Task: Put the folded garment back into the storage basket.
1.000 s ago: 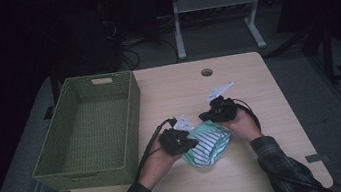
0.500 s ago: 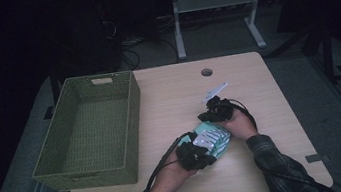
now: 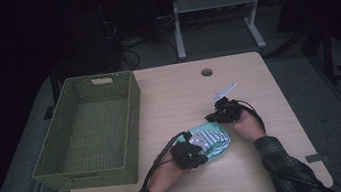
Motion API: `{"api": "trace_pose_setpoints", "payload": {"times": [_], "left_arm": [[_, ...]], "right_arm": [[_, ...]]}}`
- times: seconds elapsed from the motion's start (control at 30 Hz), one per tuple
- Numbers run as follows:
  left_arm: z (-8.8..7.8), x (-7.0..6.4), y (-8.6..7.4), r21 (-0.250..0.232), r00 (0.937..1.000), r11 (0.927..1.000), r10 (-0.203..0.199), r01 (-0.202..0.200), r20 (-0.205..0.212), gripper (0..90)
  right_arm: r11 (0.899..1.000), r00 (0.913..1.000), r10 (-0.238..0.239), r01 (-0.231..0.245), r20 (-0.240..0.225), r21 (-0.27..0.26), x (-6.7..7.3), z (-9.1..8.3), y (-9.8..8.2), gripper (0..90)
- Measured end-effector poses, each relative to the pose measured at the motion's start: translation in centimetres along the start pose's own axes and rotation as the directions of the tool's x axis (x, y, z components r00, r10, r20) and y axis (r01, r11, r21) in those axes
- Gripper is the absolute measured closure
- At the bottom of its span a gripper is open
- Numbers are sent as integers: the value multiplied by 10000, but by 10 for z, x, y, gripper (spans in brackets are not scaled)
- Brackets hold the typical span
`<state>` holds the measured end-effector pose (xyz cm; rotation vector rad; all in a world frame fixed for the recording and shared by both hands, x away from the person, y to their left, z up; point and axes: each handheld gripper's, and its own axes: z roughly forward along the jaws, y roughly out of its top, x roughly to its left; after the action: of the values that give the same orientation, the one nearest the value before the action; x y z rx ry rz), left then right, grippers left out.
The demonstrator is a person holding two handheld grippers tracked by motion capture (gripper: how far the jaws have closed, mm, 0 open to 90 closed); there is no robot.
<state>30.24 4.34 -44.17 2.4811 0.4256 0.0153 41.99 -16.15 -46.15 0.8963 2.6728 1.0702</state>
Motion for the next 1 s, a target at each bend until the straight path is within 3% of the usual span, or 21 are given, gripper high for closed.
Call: {"api": "trace_pose_setpoints", "payload": {"times": [0.17, 0.27, 0.37, 0.5, 1.0], "left_arm": [[-3, 8, -4, -69, 9995, 9998, -171, 169, -282, 897], [-8, 16, -7, 191, 9988, 9998, -41, 50, -486, 897], [-9, 21, -10, 119, 9973, 9995, -291, 299, -678, 897], [-12, 28, -13, 79, 9941, 9984, -551, 561, -936, 897], [-14, 51, -17, 103, 9777, 9954, -920, 957, -1889, 896]], "right_arm": [[10000, 10000, 42, -42, 29, -26, 0, -6, -6, 899], [9999, 10000, -23, 23, -8, -109, 1, -12, -10, 900], [9999, 10000, -14, 15, 2, -113, 4, -17, -14, 899], [9998, 10000, -83, 84, 9, -175, 6, -23, -21, 899], [9998, 9995, -191, 191, -262, -23, 23, -38, -46, 900]]}}
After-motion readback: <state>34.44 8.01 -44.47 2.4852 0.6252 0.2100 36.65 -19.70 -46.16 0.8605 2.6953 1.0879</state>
